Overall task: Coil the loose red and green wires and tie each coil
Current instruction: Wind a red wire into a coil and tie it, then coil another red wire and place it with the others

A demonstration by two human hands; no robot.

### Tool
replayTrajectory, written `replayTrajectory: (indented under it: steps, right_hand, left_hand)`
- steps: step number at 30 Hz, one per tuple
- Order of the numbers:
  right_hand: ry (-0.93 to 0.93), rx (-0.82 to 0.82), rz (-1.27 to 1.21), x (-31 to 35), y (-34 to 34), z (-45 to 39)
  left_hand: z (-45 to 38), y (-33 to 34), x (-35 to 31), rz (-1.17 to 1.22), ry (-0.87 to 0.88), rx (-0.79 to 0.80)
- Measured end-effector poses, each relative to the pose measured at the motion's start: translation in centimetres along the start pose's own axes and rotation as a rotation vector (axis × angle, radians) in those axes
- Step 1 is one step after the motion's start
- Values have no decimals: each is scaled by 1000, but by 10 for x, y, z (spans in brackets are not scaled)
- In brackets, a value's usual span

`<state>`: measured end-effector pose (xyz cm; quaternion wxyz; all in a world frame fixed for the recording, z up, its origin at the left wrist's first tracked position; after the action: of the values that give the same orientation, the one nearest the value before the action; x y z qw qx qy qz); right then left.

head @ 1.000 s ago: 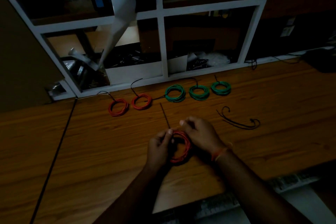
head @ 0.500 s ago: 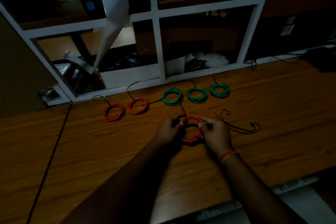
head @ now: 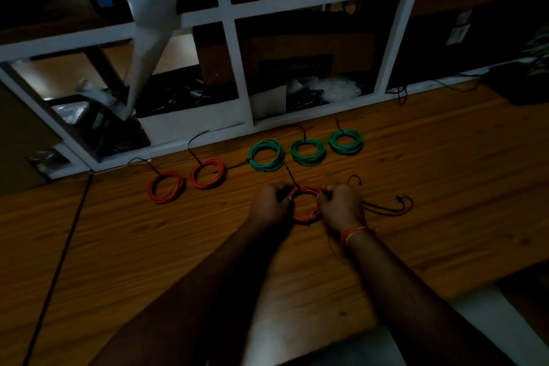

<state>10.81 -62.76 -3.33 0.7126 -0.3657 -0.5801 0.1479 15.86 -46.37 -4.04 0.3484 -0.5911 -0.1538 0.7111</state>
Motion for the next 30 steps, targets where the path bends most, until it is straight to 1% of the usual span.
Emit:
replayTrajectory:
  steps: [6,10,13,15,17,19,21,24,27,30]
  right_hand:
    - [15,-25,1,2,3,-1]
    - [-34,-37,16,7,2,0]
    - [-80,-108,124,17,-4,6]
    - [-162,-136,164,31,-4,13]
    - [-306,-112,147,55,5,21]
    - [-429,-83,119,81,17,28]
    - [-527,-55,79,109,38,34]
    - [-643,31,42,155,81,52]
    - [-771,150,10,207,129,84]
    - [-873,234,-16,252,174,121]
  left_hand:
    - [4,-3,3,198,-51,77]
    - [12,-10,5,290,-81,98]
    - [21,-22,9,234,-51,88]
    - [27,-34,14,160,-22,58]
    - [35,-54,24,67,31,-21]
    - [44,-79,36,-71,79,-145]
    - [57,-112,54,-144,85,-260]
    - [90,-169,86,-131,58,-424]
    - [134,-226,131,-109,-29,-576]
    - [178,-272,176,-67,-77,-657]
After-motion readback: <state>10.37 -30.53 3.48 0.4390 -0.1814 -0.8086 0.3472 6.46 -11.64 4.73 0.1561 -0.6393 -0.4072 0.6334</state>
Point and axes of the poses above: each hand's wrist, its own z-axis away from the middle knuckle, its own y-axis out of the palm, x = y × z, the point moved 4 cm from there along -z, towards the middle knuckle, and after that the axes turned 10 degrees about -y, right-handed, at the moved point
